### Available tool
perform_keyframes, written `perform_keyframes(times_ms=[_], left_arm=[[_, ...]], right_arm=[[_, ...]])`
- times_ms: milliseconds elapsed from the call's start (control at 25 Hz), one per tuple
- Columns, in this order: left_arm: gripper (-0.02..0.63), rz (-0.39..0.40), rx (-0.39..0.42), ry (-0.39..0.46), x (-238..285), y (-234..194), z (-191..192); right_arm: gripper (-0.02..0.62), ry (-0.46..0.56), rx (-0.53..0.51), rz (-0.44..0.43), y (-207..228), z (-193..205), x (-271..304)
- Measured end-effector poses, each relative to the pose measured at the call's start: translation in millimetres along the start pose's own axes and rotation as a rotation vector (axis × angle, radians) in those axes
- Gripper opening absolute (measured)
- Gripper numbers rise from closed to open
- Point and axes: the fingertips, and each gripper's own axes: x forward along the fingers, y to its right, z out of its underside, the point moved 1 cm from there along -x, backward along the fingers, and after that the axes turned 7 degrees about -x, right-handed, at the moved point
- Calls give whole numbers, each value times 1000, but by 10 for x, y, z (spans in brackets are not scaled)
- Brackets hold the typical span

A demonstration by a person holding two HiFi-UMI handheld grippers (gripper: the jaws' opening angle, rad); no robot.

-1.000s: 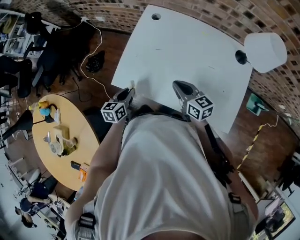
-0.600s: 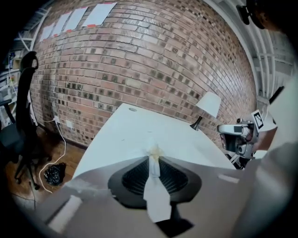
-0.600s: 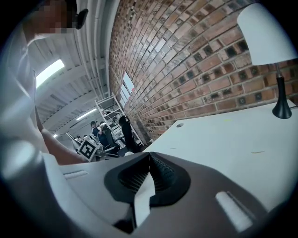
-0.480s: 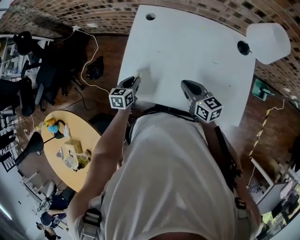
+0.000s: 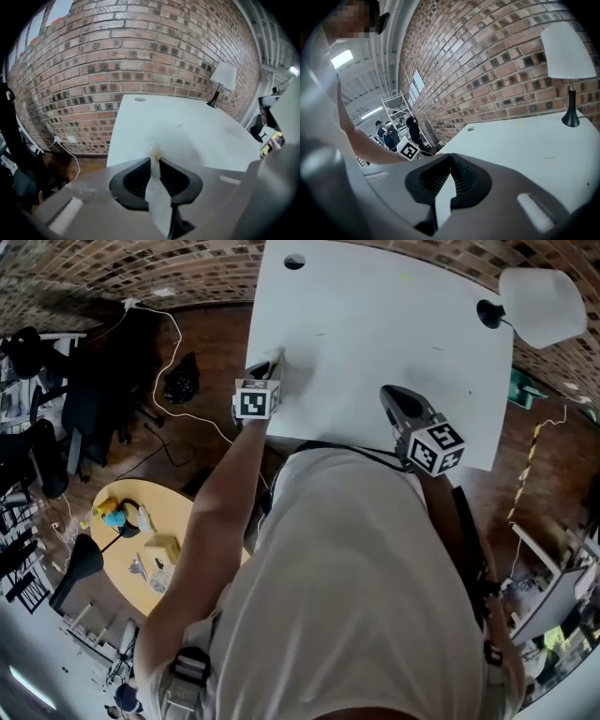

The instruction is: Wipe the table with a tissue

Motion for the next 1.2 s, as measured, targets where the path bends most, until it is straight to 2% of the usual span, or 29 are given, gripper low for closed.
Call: perform_keyframes(times_ms=[200, 360, 840, 1120, 1200], left_arm=[[64, -20, 75, -47, 67, -62, 143], [63, 17, 125, -34, 90, -16, 76], [64, 41, 130, -26, 291, 89, -216], [64, 38, 110, -36, 350, 136, -386], [63, 48, 76, -26, 335, 140, -389]], right_arm=[[8, 22, 47, 65, -17, 31, -18], [8, 31, 73, 111, -19, 41, -76], [8, 63, 113, 175, 71, 122, -204], [8, 87, 114, 177, 118, 98, -228], [8, 89, 117, 169, 125, 96, -233]])
